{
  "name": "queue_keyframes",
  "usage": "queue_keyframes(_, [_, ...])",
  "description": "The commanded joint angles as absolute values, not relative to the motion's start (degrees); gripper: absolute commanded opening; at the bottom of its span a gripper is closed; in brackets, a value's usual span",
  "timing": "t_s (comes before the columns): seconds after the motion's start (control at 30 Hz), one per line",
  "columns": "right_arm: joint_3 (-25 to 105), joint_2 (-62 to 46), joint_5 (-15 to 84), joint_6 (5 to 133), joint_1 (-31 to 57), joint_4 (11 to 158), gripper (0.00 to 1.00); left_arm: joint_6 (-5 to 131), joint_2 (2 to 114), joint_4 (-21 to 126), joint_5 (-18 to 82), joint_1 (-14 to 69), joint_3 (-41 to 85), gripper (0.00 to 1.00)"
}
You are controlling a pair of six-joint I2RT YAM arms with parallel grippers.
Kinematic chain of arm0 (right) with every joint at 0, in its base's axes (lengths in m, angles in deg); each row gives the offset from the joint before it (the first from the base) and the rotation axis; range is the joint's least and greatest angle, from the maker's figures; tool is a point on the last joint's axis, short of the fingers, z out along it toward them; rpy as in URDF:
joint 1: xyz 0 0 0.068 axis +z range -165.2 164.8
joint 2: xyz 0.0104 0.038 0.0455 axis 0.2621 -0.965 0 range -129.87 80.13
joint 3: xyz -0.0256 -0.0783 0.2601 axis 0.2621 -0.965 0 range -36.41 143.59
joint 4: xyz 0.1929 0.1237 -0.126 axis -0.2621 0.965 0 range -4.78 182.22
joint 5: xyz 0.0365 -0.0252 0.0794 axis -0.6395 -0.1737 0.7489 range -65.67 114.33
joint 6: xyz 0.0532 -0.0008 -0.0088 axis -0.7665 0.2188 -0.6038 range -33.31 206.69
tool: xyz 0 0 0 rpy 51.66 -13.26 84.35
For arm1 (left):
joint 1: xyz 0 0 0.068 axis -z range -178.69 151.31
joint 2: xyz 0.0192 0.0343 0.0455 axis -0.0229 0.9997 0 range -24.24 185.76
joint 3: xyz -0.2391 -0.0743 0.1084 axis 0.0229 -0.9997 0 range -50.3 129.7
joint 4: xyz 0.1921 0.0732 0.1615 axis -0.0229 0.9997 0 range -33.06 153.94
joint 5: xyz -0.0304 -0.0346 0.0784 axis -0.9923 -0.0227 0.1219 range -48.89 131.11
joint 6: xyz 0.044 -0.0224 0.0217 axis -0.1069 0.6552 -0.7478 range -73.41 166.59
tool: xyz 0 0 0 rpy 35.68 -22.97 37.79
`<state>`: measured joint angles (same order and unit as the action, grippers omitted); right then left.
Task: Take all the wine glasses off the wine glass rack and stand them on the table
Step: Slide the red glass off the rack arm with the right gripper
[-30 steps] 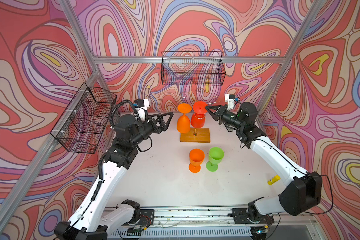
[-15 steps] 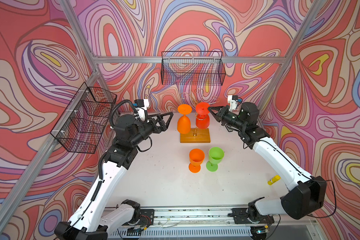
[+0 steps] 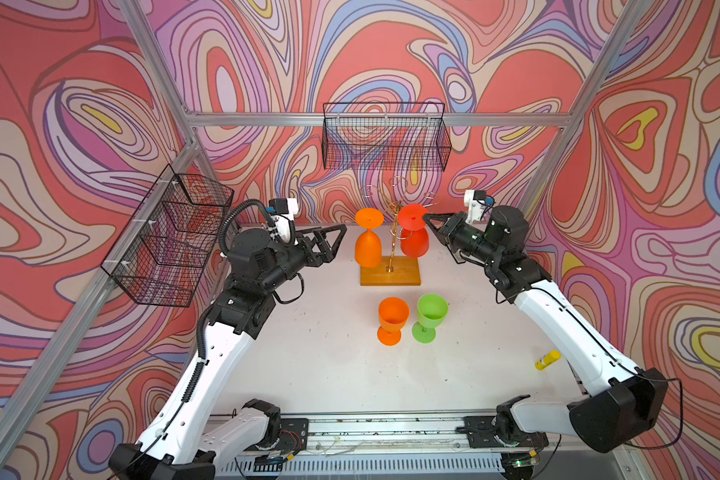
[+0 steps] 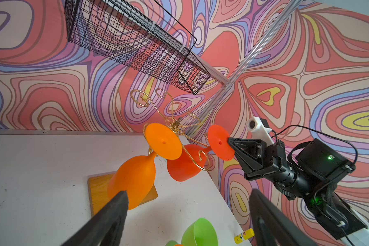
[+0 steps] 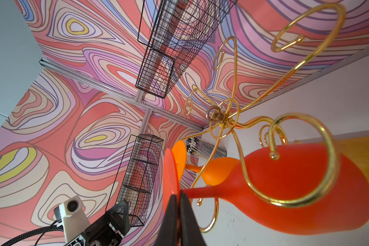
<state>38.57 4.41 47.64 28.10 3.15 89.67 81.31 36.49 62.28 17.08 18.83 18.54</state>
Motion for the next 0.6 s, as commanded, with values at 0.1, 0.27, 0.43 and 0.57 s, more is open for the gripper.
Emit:
queue_keyframes(0.1, [37.4, 10.3, 45.9, 30.2, 2.8, 93.1, 0.0, 80.5, 34.8, 63.9, 16.7, 18.2, 19.1, 0.88])
queue_keyframes(0.27, [36.3, 14.7, 46.0, 30.1, 2.6, 96.3, 0.0, 80.2, 34.4, 64.3, 16.8, 17.9, 19.1, 0.88])
queue_keyframes(0.43, [39.3, 19.3, 43.8, 33.5, 2.5, 102.2, 0.0, 80.1, 34.4, 64.2, 16.7, 17.7, 19.0, 0.88])
queue_keyframes(0.57, [41.5, 22.1, 44.5, 36.4, 2.5, 101.7, 0.0, 80.5, 34.8, 63.3, 16.2, 17.7, 18.7, 0.88])
